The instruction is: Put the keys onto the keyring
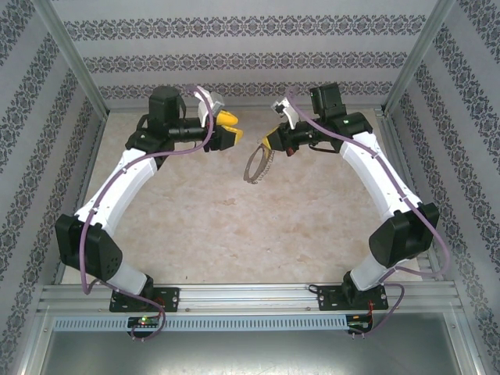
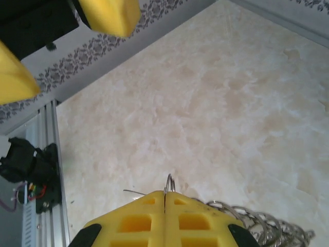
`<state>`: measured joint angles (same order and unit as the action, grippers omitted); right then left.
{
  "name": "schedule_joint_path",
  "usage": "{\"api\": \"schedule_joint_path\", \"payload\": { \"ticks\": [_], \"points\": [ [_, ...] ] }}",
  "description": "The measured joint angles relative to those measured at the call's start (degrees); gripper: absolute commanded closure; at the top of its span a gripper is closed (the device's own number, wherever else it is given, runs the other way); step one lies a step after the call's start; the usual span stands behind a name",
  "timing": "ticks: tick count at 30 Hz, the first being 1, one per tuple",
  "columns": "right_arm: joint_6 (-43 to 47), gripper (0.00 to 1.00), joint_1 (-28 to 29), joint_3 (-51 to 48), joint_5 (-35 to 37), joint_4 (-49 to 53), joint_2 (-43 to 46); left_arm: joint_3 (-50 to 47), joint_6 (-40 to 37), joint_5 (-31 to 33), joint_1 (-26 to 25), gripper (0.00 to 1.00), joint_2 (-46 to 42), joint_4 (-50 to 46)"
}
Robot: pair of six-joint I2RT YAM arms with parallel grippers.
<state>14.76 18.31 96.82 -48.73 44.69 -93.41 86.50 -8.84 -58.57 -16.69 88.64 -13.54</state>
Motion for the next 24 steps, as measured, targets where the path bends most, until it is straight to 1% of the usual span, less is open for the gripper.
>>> {"api": "schedule_joint_path", "payload": {
  "ticks": [1, 2, 5, 8, 12, 19, 24],
  "points": [
    [1.4, 1.0, 0.1, 1.0, 0.1, 1.6, -0.3, 2.1, -1.7, -1.1, 0.0, 0.56, 1.1, -2.6],
    [3.6, 1.0, 0.3, 3.7, 0.3, 5.2, -1.1, 3.8, -3.1, -2.2, 0.0, 0.6, 2.3, -4.6],
    [7.6, 1.0, 1.0, 7.8, 0.6, 10.7, -2.4, 8.5, -7.7, -6.0, 0.2, 0.65, 6.3, -12.1],
    [10.9, 1.0, 1.9, 10.6, 1.0, 15.3, -3.1, 12.1, -11.3, -9.6, 0.3, 0.66, 10.0, -18.8],
    [13.0, 1.0, 2.8, 11.4, 1.2, 18.4, -3.6, 15.3, -14.4, -13.4, 0.3, 0.65, 13.3, -24.6],
    [14.4, 1.0, 4.2, 12.7, 1.3, 20.4, -5.5, 20.0, -19.1, -17.4, -0.1, 0.64, 17.0, -32.1],
    [14.8, 1.0, 5.1, 14.2, 1.6, 20.7, -6.2, 20.7, -21.4, -18.6, -1.2, 0.65, 18.2, -35.5]
  ]
}}
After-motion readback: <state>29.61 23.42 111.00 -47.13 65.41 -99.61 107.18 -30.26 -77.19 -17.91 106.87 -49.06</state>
